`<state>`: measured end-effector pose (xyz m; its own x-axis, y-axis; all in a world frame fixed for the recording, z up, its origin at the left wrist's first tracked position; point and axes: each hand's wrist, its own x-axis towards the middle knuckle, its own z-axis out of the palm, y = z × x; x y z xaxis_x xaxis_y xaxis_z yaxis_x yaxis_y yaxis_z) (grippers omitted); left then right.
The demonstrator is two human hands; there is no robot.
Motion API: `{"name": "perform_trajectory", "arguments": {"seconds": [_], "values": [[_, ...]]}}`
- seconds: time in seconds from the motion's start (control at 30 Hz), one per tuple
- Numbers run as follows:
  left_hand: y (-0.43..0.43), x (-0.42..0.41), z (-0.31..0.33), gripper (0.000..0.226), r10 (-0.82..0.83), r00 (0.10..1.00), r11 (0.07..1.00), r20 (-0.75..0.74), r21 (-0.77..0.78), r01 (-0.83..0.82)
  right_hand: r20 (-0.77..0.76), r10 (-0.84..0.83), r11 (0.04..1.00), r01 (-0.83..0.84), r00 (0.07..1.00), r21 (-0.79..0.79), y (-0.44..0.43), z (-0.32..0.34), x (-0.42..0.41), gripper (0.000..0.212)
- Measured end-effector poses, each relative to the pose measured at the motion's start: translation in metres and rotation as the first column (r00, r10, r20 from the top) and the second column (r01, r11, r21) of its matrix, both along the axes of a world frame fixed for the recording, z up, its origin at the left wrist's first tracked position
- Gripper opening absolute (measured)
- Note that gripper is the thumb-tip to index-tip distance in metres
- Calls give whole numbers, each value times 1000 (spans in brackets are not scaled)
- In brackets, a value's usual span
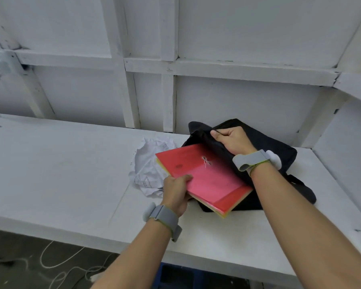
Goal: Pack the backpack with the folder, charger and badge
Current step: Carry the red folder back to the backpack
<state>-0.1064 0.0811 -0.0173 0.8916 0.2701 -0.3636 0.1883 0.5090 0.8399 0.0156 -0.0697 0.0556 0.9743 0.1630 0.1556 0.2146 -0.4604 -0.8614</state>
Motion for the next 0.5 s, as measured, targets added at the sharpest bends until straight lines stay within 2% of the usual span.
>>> {"name": "perform_trajectory", "arguments": {"seconds": [0.1,0.23,0.4,0.5], "values": [[-19,14,3,5,-33,999,999,-10,6,33,28,4,1000,-5,1000,20,-4,-3,-6,17],[-26,20,-1,39,15,997,998,-76,60,-11,94,-109,993,104,990,56,-14,-6,-10,22],[-47,-2,-11,32,80,994,989,69,116,-88,79,-151,984,141,985,109,-22,-22,-11,25],[-56,14,-14,29,63,997,960,44,270,-72,23,-116,983,112,993,148,-17,-30,-15,23]]}}
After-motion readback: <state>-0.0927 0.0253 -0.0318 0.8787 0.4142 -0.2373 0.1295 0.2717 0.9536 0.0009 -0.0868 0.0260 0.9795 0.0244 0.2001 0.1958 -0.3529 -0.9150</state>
